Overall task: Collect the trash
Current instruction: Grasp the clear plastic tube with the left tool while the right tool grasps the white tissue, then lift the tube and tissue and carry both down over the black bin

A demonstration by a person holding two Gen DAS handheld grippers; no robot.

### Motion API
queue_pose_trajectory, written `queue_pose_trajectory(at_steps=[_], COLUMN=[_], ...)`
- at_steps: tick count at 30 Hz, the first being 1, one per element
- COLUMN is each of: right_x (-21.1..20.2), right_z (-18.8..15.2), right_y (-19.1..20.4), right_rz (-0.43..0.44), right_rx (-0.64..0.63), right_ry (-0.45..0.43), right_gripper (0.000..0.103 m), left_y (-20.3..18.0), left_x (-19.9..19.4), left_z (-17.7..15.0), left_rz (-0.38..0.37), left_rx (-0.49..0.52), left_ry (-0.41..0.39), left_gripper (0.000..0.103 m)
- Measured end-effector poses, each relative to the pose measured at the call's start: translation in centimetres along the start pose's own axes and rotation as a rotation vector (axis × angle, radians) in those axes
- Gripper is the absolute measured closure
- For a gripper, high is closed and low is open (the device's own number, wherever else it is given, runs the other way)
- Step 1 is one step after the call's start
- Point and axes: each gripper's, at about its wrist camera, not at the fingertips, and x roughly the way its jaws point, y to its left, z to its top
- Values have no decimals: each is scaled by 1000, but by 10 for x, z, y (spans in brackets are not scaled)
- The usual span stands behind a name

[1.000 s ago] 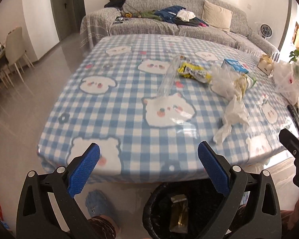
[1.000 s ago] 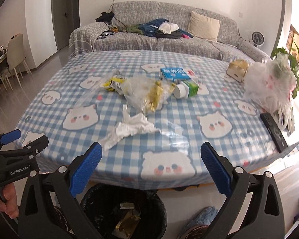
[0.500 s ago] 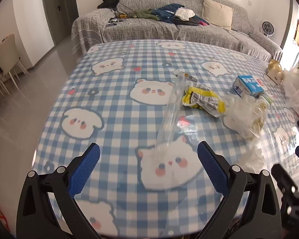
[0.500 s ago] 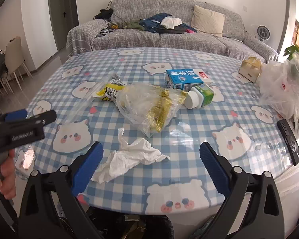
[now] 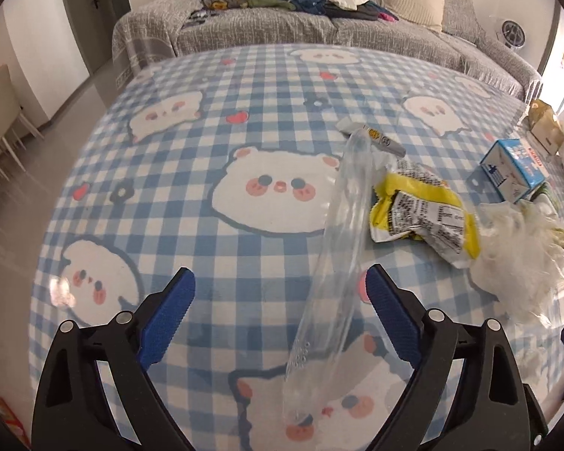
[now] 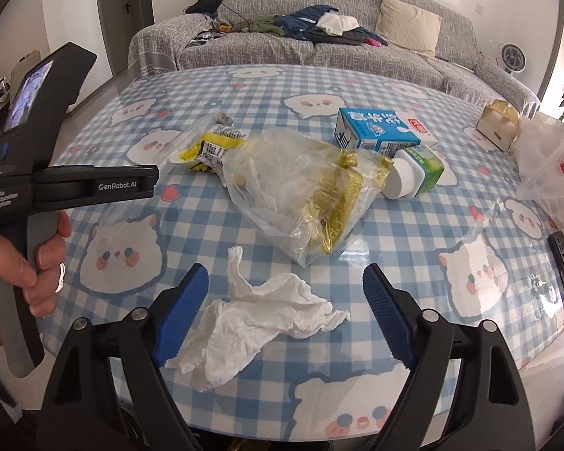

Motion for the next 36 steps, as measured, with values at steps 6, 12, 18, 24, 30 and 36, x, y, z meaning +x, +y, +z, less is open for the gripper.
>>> queue_pose_trajectory(at_steps=[6, 12, 18, 24, 30, 36], right_x=[14, 18, 22, 22, 19, 9], right_z=[-7, -8, -9, -13, -13, -8], right_y=[1, 1, 3, 7, 6, 1], right_rz=[8, 28, 32, 28, 24, 35], right_rx=[-15, -20, -26, -45, -33, -13], right_ry=[39, 60, 71, 77, 69, 44], right_gripper=[34, 43, 58, 79, 86, 87], left_y=[-1, -12, -18, -14, -10, -7], left_x=[11, 6, 0, -5, -15, -29], left_z=[-2, -4, -6, -11, -12, -17], left_rz=[14, -1, -19, -13, -20, -30], left_rx=[-7, 30, 34, 20, 15, 1], left_ry=[3, -8, 10, 3, -15, -35], left_gripper=[25, 53, 75, 78, 79, 79])
